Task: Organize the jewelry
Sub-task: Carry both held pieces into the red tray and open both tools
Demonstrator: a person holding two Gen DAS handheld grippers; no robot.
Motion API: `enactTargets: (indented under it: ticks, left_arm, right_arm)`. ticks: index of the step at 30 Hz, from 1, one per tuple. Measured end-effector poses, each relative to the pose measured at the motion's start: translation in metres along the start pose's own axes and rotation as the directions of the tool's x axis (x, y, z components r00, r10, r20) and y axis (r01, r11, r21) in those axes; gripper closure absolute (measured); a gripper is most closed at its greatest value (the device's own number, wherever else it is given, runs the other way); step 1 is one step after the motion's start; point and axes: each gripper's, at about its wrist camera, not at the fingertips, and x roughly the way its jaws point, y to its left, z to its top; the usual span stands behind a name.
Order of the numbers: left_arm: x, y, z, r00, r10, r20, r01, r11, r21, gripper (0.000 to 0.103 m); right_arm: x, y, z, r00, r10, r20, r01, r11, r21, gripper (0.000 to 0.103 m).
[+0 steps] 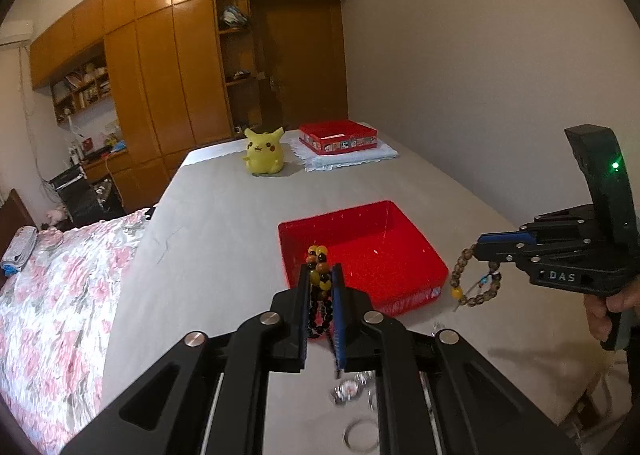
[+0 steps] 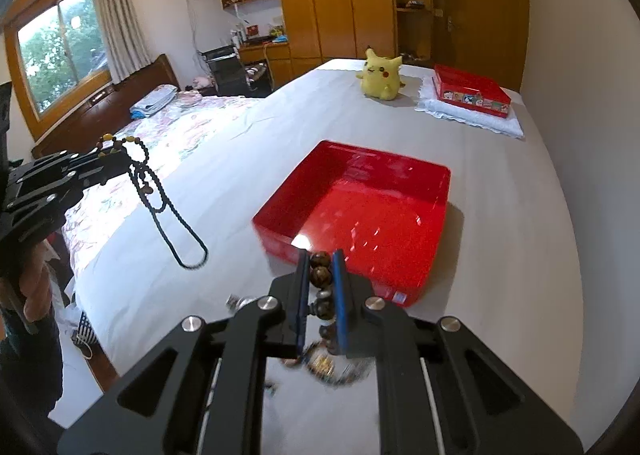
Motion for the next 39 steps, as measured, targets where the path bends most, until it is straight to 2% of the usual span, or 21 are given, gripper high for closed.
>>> enactTargets:
  ticks: [6,12,16,19,24,28,30,31,32,34,39]
  left_arm:
    - [0.057,0.006,0.028,0.999,-0.004,-0.047,0.004,1.000,-0.011,0.093]
    - [0.128,0.008,0.041,0.993,-0.002,-0.118,-0.001,1.000,-0.028,0.093]
    - [0.173,0.009,0.034,0.984,-0.011,-0.179,0.004,0.999,-0.036,0.093]
    - [0.212,0.007,0.019,0.971,-0.025,-0.239,0.015,0.999,-0.043,0.093]
    - [0.256,0.001,-0.005,0.949,-0.037,-0.314,0.027,0.999,-0.036,0.093]
    - [0.275,0.000,-0.023,0.939,-0.037,-0.342,0.026,0.999,-0.038,0.090]
    - [0.277,0.000,-0.027,0.936,-0.047,-0.349,0.035,0.999,-0.041,0.077]
    - [0.277,0.000,-0.027,0.937,-0.043,-0.346,0.032,0.999,-0.038,0.066]
    - [0.275,0.000,-0.028,0.940,-0.032,-0.339,0.022,0.999,-0.032,0.059]
    - [0.270,0.001,-0.027,0.942,-0.028,-0.333,0.019,0.999,-0.031,0.059]
    - [0.233,0.009,-0.022,0.957,-0.033,-0.287,0.020,0.999,-0.048,0.055]
  right_arm:
    - [0.049,-0.025,0.032,0.998,-0.034,-0.054,0.036,0.999,0.037,0.093]
    - [0.111,-0.053,0.044,0.990,-0.054,-0.127,0.066,0.993,0.092,0.093]
    - [0.149,-0.071,0.044,0.983,-0.035,-0.178,0.059,0.989,0.136,0.093]
    - [0.176,-0.080,0.041,0.976,-0.032,-0.217,0.066,0.986,0.153,0.093]
    - [0.211,-0.089,0.028,0.956,-0.088,-0.280,0.127,0.984,0.127,0.093]
    - [0.218,-0.094,0.023,0.948,-0.130,-0.290,0.166,0.981,0.103,0.088]
    - [0.218,-0.097,0.023,0.946,-0.139,-0.292,0.175,0.980,0.098,0.083]
    - [0.217,-0.097,0.023,0.949,-0.132,-0.287,0.166,0.981,0.101,0.081]
    - [0.215,-0.097,0.023,0.949,-0.137,-0.283,0.170,0.981,0.097,0.074]
    - [0.210,-0.095,0.025,0.952,-0.157,-0.263,0.185,0.979,0.085,0.064]
    - [0.177,-0.091,0.027,0.968,-0.151,-0.200,0.174,0.980,0.101,0.064]
